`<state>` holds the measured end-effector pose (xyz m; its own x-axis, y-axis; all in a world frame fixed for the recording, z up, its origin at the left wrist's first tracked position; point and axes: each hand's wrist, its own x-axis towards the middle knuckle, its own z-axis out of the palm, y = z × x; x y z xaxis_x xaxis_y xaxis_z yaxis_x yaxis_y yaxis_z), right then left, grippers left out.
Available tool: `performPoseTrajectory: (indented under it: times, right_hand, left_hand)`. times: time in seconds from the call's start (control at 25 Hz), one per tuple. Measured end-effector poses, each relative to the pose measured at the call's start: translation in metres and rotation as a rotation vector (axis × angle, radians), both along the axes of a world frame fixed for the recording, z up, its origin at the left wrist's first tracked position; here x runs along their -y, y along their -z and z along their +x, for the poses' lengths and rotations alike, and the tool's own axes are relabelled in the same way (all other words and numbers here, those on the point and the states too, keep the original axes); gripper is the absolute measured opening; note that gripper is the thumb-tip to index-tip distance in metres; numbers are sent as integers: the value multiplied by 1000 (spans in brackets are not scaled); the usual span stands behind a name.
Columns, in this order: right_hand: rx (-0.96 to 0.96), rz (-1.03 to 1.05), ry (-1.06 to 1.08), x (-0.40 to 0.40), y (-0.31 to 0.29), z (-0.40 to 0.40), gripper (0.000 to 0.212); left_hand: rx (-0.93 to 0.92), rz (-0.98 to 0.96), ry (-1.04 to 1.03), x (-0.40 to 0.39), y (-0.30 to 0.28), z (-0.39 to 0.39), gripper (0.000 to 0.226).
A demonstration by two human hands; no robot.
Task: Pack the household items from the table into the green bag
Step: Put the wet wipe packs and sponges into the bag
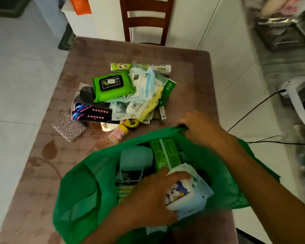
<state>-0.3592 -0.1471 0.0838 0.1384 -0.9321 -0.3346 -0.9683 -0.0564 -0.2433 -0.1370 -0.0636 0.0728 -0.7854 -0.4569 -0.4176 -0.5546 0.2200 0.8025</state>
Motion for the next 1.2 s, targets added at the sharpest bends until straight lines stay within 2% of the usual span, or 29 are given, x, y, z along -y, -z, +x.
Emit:
performPoseTrajectory:
  times: [0.08,0.24,0.4,0.6,0.68,0.8,0.88,0.96,1.04,1.08,1.16,1.2]
  right_hand:
    - [20,-20,-21,-4,-1,-1,18]
    - [33,-17,-6,-11,-4,-3,19]
    - [22,-18,-36,-15,-11,-2,16]
    - [56,-2,-44,-10,-11,-5,14]
    - [64,40,-18,-6,-10,-5,12]
    - [-12,47,5,-1,-6,-8,10]
    - [-31,38,56,-4,-4,-8,9]
    - [-53,-71,89,-15,-5,-5,22]
    - [-99,-341,14,-41,-3,5,47]
    - [-63,-441,-64,-56,-3,13,53]
    - [-4,-456,-288,-78,7,22,53]
    - [-20,-378,-368,-84,12,22,53]
  left_hand:
    - [22,-123,-73,-2,25,-38,85]
    - [48,-68,-429,10,54,-90,88]
    - [348,-157,-227,-7,60,-111,93]
    - [413,-248,-58,-21,45,-91,99]
    - [305,-374,-124,-21,24,-75,78]
    - [4,-630,-402,7,-19,-34,28]
    - [-42,-788,-441,32,-36,-7,11]
    - [21,-734,-301,33,-28,8,10]
    - [190,-561,17,9,-6,8,27]
    - [297,-445,182,-11,5,3,37]
    - [469,-270,409,-47,17,-14,45]
    - [458,-314,480,-58,29,-20,40]
